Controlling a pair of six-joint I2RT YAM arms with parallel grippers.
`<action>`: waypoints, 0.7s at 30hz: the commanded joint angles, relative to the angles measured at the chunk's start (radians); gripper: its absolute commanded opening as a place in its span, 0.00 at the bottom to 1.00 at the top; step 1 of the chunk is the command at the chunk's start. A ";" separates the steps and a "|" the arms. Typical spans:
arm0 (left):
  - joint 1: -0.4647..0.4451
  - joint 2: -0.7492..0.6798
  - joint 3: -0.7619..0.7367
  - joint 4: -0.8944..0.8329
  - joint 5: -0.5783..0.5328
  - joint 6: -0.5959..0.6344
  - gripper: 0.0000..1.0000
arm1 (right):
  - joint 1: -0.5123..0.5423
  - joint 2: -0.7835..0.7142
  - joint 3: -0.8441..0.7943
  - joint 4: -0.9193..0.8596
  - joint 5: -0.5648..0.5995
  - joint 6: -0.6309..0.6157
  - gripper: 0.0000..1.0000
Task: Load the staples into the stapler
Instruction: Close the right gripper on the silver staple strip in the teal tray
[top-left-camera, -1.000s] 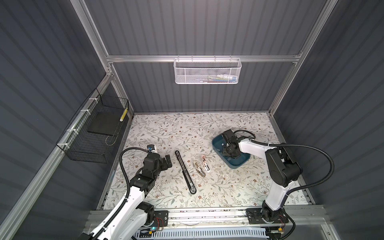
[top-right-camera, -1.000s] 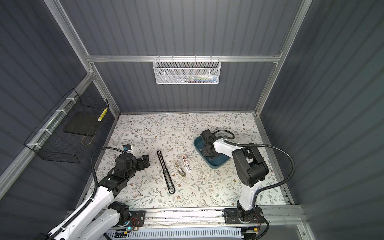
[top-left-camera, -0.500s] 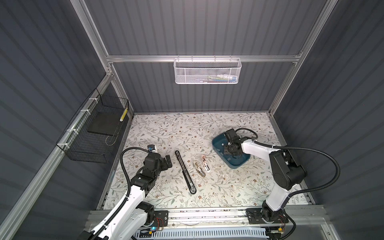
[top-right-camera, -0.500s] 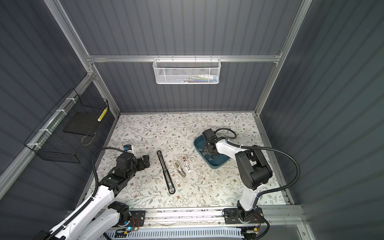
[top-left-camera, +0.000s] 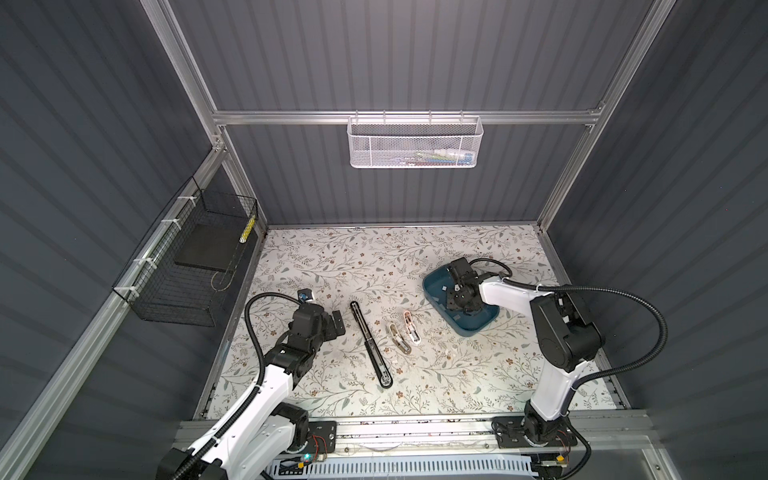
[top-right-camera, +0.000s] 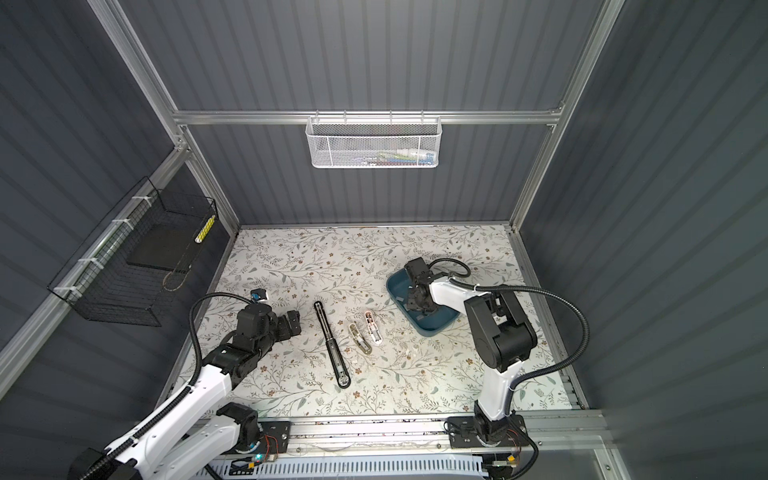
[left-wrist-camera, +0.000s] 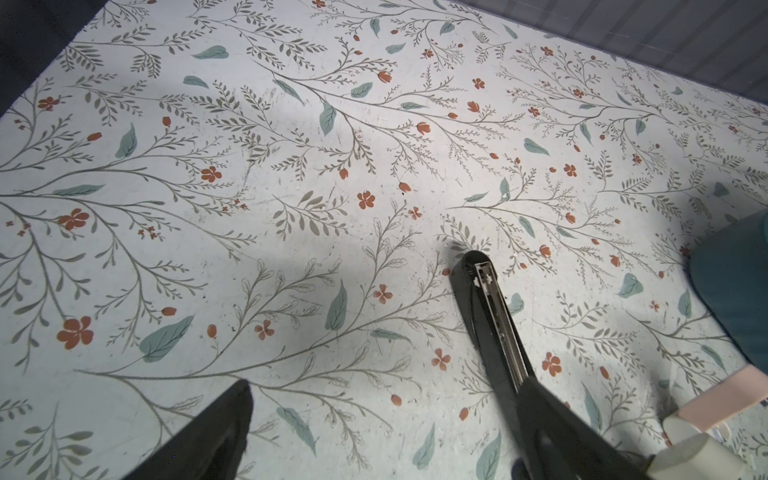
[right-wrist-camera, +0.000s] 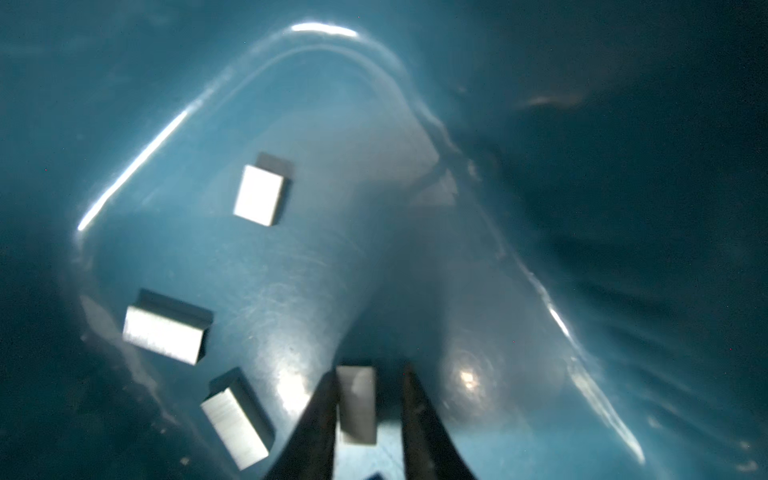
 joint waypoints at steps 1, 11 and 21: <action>0.004 -0.003 0.038 0.004 -0.013 0.014 1.00 | -0.003 0.029 0.018 -0.009 -0.009 -0.001 0.25; 0.005 -0.027 0.029 0.005 -0.007 0.015 0.99 | -0.004 0.063 0.028 -0.016 -0.011 0.002 0.21; 0.005 -0.033 0.027 0.005 -0.002 0.020 0.99 | -0.004 0.056 0.045 -0.020 -0.021 -0.002 0.14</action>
